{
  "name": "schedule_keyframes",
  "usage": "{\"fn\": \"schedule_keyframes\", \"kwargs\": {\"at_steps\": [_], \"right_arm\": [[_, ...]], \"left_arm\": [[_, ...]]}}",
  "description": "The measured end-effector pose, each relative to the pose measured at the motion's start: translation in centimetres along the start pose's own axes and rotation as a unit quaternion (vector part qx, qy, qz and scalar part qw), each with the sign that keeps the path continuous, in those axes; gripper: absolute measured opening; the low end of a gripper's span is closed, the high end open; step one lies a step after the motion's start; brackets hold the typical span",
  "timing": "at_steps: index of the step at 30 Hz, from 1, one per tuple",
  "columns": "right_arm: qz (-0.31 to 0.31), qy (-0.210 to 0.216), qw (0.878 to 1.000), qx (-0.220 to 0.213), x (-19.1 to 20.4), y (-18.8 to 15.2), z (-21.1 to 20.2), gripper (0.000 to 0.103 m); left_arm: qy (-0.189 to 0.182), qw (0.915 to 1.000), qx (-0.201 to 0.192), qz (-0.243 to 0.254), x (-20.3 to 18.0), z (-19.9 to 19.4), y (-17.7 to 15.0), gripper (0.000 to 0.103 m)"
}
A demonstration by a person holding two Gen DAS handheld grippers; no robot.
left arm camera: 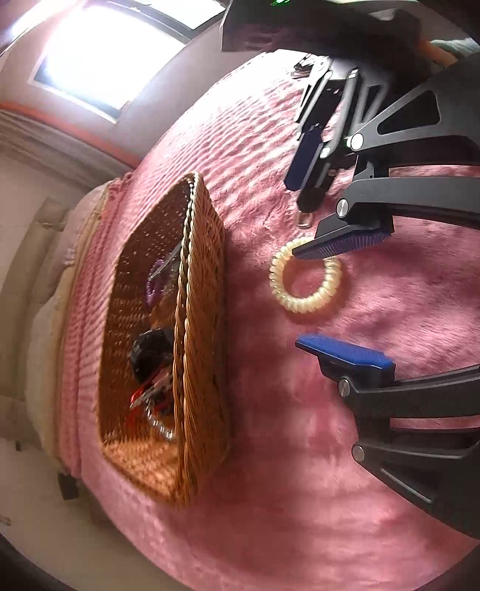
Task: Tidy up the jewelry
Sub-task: 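Grasp the cream coil bracelet with the left gripper while the right gripper grasps the gold ring charm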
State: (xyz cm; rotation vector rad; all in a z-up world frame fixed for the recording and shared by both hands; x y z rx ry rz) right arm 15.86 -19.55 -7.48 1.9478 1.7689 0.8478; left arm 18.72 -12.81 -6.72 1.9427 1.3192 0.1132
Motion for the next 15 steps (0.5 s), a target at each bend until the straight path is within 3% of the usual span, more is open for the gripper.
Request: {"fn": "schedule_keyframes", "kwargs": {"at_steps": [3,6,7,15], "right_arm": [[-0.003,0.0,1.0,0.006,0.1,0.0,0.4,0.021],[-0.011,-0.002,1.0,0.01,0.5,-0.1,0.8,0.013],[-0.015,-0.002,1.0,0.009,0.7,-0.2,0.7,0.01],[-0.005,-0.002,1.0,0.015,0.8,-0.6,-0.1,0.009]], "left_arm": [[0.014,0.9992,0.037,0.003,0.0,2.0,-0.3,0.02],[0.023,0.9991,0.032,0.016,-0.3,1.8,-0.4,0.012],[0.024,0.9991,0.032,0.017,-0.3,1.8,-0.5,0.012],[0.054,0.9985,0.002,0.006,0.4,-2.0,-1.9,0.009]]}}
Point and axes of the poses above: each gripper's, at about its wrist camera, not at the fingertips, and z roughly the way its jaws point, x to its left, y to its top, the point moved 3 cm from there along z, roughly the way its jaws point, and after that the axes turned 2 degrees about -y, right-handed, at the moved point
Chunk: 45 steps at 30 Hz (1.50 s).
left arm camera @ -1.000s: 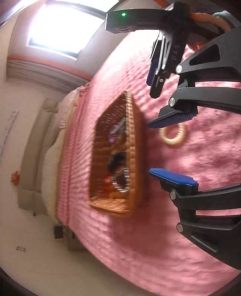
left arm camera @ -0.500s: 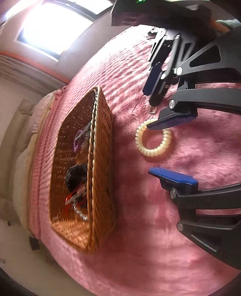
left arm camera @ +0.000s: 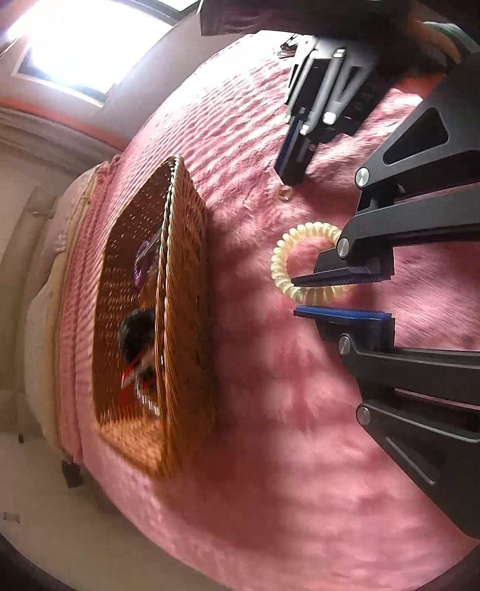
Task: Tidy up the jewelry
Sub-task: 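Grasp the cream coil bracelet with the left gripper while the right gripper grasps the gold ring charm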
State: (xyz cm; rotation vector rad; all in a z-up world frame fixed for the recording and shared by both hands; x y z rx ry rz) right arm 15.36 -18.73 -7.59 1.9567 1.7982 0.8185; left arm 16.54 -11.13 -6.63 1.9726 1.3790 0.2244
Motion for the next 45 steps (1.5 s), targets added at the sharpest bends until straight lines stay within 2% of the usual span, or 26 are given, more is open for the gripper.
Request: {"fn": "schedule_keyframes", "kwargs": {"at_steps": [3,11,14,19,21,25,26,31,34,36,38,45], "right_arm": [[0.013,0.012,1.0,0.004,0.0,-0.7,-1.0,0.009],[-0.001,-0.001,1.0,0.011,1.4,-2.8,-2.7,0.009],[-0.002,0.009,1.0,0.028,1.6,-3.8,-2.7,0.01],[-0.003,0.007,1.0,0.025,1.1,-4.6,-3.2,0.01],[-0.008,0.008,1.0,0.026,1.3,-4.7,-3.1,0.013],[-0.023,0.008,1.0,0.018,1.7,-5.3,-3.4,0.039],[-0.025,0.003,1.0,0.012,1.8,-5.4,-3.7,0.042],[-0.023,-0.004,1.0,0.012,1.7,-5.4,-3.5,0.042],[-0.027,-0.015,0.999,0.009,2.0,-4.9,-3.1,0.028],[-0.033,-0.024,0.999,0.012,2.2,-4.8,-2.7,0.024],[-0.041,-0.027,0.999,0.012,2.4,-4.9,-2.7,0.01],[-0.044,-0.016,0.999,-0.009,2.6,-4.8,-4.2,0.009]], "left_arm": [[0.007,0.9999,-0.006,-0.014,1.3,-2.0,-1.5,0.009],[0.02,0.9968,-0.03,-0.071,4.2,-4.7,-4.7,0.009],[0.021,0.9964,-0.047,-0.068,4.4,-5.2,-5.2,0.009],[0.025,0.9962,-0.063,-0.055,3.7,-5.4,-5.5,0.009],[0.024,0.9966,-0.057,-0.055,3.8,-5.0,-5.5,0.009],[0.014,0.9965,-0.048,-0.067,4.3,-4.6,-5.6,0.009],[0.012,0.9964,-0.046,-0.07,4.5,-4.6,-5.7,0.009],[-0.002,0.9955,-0.045,-0.083,5.0,-4.4,-5.8,0.009],[-0.004,0.9954,-0.046,-0.084,5.1,-4.4,-5.9,0.009],[-0.004,0.9957,-0.045,-0.081,5.1,-4.4,-5.9,0.009],[-0.004,0.9958,-0.045,-0.079,5.1,-4.4,-5.9,0.009],[-0.012,0.9956,-0.061,-0.07,4.5,-5.3,-5.7,0.009]]}}
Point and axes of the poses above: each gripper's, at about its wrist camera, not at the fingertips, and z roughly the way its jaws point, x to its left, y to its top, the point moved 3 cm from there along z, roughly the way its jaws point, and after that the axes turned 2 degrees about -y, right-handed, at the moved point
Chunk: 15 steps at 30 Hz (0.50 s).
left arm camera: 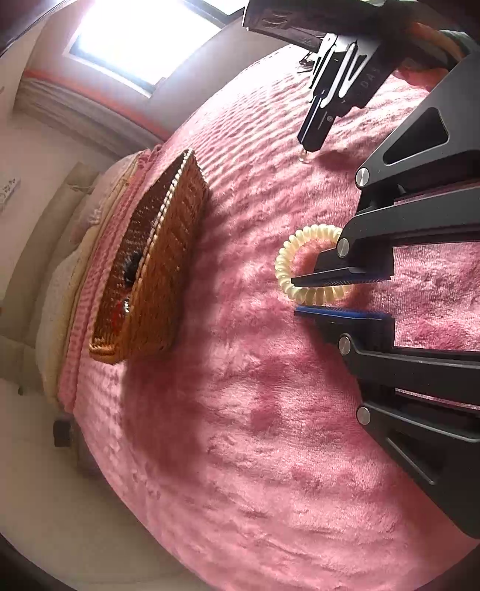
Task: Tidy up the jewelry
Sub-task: 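Grasp the cream coil bracelet with the left gripper while the right gripper grasps the gold ring charm, then carry the cream bracelet and ring charm into the basket and open both grippers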
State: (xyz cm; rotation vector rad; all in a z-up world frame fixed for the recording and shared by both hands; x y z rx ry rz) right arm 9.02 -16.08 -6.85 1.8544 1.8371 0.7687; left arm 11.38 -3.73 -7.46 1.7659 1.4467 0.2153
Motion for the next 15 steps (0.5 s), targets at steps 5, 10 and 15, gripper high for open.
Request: {"fn": "schedule_keyframes", "kwargs": {"at_steps": [5,10,15], "right_arm": [[0.016,0.014,1.0,-0.02,-0.3,1.1,-1.9,0.009],[0.011,0.013,0.998,-0.065,-0.3,4.4,-4.8,0.009],[0.007,0.009,0.994,-0.107,-0.6,9.5,-6.2,0.009]], "left_arm": [[-0.023,0.999,-0.036,-0.008,-0.4,-2.0,0.8,0.008],[-0.037,0.9964,-0.076,-0.007,-1.8,-3.9,3.8,0.008],[-0.017,0.9923,-0.121,0.019,-3.8,-4.6,8.8,0.009]]}}
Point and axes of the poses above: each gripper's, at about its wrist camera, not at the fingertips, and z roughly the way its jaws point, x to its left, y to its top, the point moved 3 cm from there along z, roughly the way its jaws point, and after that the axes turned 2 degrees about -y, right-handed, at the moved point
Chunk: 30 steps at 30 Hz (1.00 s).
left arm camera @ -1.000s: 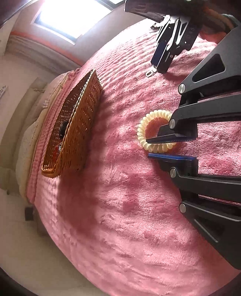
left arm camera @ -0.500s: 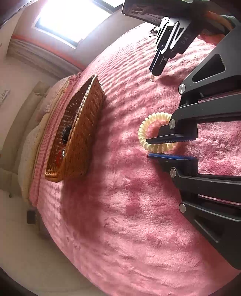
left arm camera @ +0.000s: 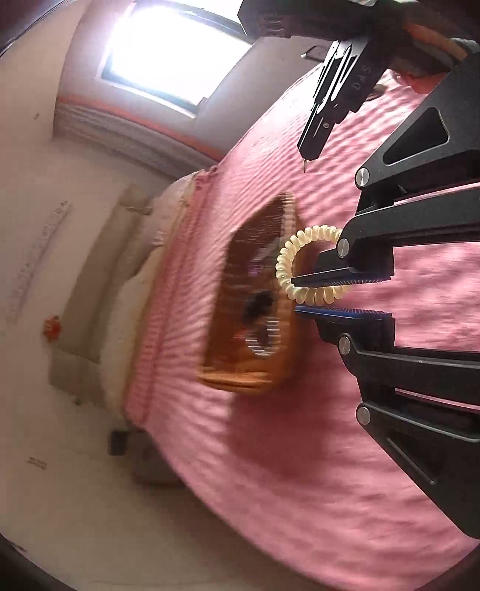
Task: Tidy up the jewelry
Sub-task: 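Carry the cream bracelet and ring charm into the basket and open both grippers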
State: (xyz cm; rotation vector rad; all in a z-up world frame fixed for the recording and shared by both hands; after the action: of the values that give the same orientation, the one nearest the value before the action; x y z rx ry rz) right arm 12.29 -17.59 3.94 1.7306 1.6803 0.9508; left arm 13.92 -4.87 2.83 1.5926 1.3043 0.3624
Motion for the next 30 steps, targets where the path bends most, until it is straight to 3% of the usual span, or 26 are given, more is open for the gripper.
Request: {"fn": "schedule_keyframes", "kwargs": {"at_steps": [5,11,17,28,30], "right_arm": [[0.002,-0.013,1.0,-0.019,-0.5,4.8,2.8,0.009],[0.026,-0.024,0.999,-0.002,-2.2,8.2,9.5,0.009],[0.062,-0.015,0.997,0.042,-4.2,8.5,16.1,0.009],[0.077,0.0,0.994,0.081,-4.5,6.8,19.1,0.01],[0.085,0.007,0.993,0.084,-4.6,6.8,19.3,0.01]], "left_arm": [[0.044,0.9986,-0.02,0.018,-0.2,4.2,4.3,0.009],[0.081,0.9967,-0.001,0.007,1.9,10.9,6.0,0.009],[0.101,0.9947,0.022,0.002,3.8,14.5,5.2,0.009],[0.106,0.9937,0.037,-0.001,4.5,15.6,4.2,0.009],[0.101,0.9942,0.037,-0.004,4.6,15.5,4.3,0.015]]}}
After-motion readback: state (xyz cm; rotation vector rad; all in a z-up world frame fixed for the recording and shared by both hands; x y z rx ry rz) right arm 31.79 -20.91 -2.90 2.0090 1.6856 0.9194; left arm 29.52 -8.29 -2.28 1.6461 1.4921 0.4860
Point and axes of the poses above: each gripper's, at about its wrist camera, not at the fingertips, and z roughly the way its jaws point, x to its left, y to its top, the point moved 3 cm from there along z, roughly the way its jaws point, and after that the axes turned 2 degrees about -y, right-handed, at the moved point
